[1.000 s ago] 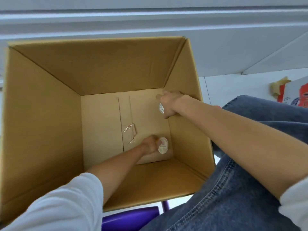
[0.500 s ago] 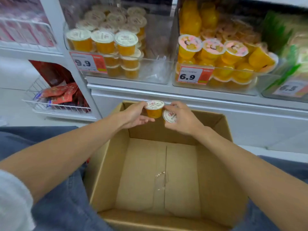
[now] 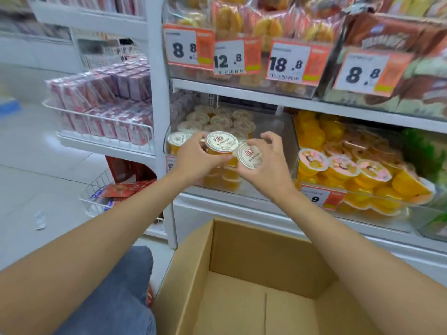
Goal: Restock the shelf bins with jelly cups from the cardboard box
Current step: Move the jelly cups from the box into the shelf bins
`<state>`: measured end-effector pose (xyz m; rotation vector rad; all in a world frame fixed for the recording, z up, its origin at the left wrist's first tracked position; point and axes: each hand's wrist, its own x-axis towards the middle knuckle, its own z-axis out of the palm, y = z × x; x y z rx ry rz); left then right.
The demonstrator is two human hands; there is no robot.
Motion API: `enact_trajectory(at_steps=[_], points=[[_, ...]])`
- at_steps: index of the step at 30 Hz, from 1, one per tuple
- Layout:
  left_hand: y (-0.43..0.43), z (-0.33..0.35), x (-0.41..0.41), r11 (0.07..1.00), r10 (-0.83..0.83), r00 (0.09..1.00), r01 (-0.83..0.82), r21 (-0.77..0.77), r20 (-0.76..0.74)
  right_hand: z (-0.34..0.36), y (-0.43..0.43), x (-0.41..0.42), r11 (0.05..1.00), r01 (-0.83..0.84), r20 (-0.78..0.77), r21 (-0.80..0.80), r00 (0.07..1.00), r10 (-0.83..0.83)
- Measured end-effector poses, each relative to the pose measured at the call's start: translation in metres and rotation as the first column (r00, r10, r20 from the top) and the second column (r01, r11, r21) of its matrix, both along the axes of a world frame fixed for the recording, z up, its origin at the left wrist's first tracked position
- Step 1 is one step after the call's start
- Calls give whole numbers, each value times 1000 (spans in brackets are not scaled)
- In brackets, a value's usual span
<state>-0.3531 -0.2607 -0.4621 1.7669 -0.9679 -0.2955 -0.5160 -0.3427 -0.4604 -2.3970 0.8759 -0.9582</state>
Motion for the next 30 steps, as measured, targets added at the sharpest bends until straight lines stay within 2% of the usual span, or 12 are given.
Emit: enact_trajectory(at_steps=[2,3,7,9,12,16,19,22,24,27,30], points=[[-16,9,18,997,73,988,-76,12,134,4,-15,23,1000,11,56,22,998,-13],[-25,10,29,996,88,986,-89,0,145,5,-25,36,999,17,76,42,997,-20],[-69,8,70,993,116,990,-117,7,84,7,-62,84,995,66,156,69,985,-76],[-91,5,90,995,104,992,-104,0,70,9,-82,105,994,38,175,103,983,-56],[-121,6,114,996,77,996,-79,32,46,13,-112,134,987,23,153,157,987,-47],[-152,19,136,968,103,972,-147,204,213,16,-149,166,992,63,133,105,988,-77],[-162,21,145,969,142,955,-187,159,261,12,-169,184,996,-11,127,88,992,0],[-164,18,145,972,180,937,-215,89,298,7,-177,191,998,-43,26,47,999,42],[-161,18,147,979,129,925,-175,100,356,3,-183,189,999,-50,-29,2,998,50],[-153,20,148,974,35,860,-144,177,509,3,-186,184,998,-19,-121,-51,993,13],[-147,17,146,947,-93,817,-104,304,569,4,-188,192,997,15,-124,-72,992,-24]])
